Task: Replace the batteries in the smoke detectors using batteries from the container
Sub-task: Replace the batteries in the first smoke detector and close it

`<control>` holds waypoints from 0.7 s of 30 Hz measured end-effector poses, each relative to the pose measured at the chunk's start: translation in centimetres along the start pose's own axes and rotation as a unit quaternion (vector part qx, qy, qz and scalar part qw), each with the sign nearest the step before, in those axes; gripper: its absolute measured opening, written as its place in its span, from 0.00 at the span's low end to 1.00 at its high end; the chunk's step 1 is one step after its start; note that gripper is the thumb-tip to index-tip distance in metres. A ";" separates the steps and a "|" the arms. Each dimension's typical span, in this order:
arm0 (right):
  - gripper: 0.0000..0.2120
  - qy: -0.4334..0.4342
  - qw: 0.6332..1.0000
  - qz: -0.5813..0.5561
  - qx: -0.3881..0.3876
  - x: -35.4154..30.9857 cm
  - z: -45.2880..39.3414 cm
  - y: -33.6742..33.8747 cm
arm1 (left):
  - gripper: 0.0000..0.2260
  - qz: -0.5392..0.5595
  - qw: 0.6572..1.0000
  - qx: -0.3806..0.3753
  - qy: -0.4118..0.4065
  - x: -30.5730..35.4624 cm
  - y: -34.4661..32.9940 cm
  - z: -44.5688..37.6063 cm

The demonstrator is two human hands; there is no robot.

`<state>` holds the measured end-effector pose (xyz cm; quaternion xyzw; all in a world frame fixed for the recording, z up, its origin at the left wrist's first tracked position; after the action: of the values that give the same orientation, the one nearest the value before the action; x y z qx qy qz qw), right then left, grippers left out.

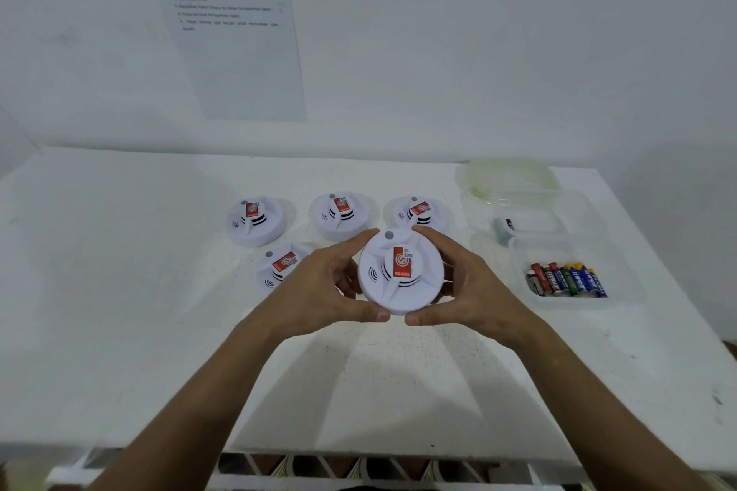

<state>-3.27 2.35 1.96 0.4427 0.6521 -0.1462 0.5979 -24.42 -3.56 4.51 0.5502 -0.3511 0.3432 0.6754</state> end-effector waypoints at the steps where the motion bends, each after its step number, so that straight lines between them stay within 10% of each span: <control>1: 0.47 0.001 1.000 0.000 0.000 0.0 0.0 0.0 | 0.38 0.000 1.000 0.000 -0.003 0.0 0.0 0.0; 21: 0.46 -0.012 1.000 -0.005 0.008 0.9 0.0 -0.4 | 0.40 -0.002 1.000 0.009 -0.001 -2.2 -0.4 -0.8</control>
<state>-3.49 2.51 1.04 0.4425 0.6461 -0.1591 0.6012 -25.14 -3.02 2.30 0.5571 -0.3480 0.3446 0.6706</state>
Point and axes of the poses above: each hand's wrist, its own z-axis away from the middle knuckle, its own y-axis out of the back of the hand, x = y × z, the point moved 2 cm from there along -z, towards the middle knuckle, and after that the axes turned 13 degrees about y, right-handed, at the moved point
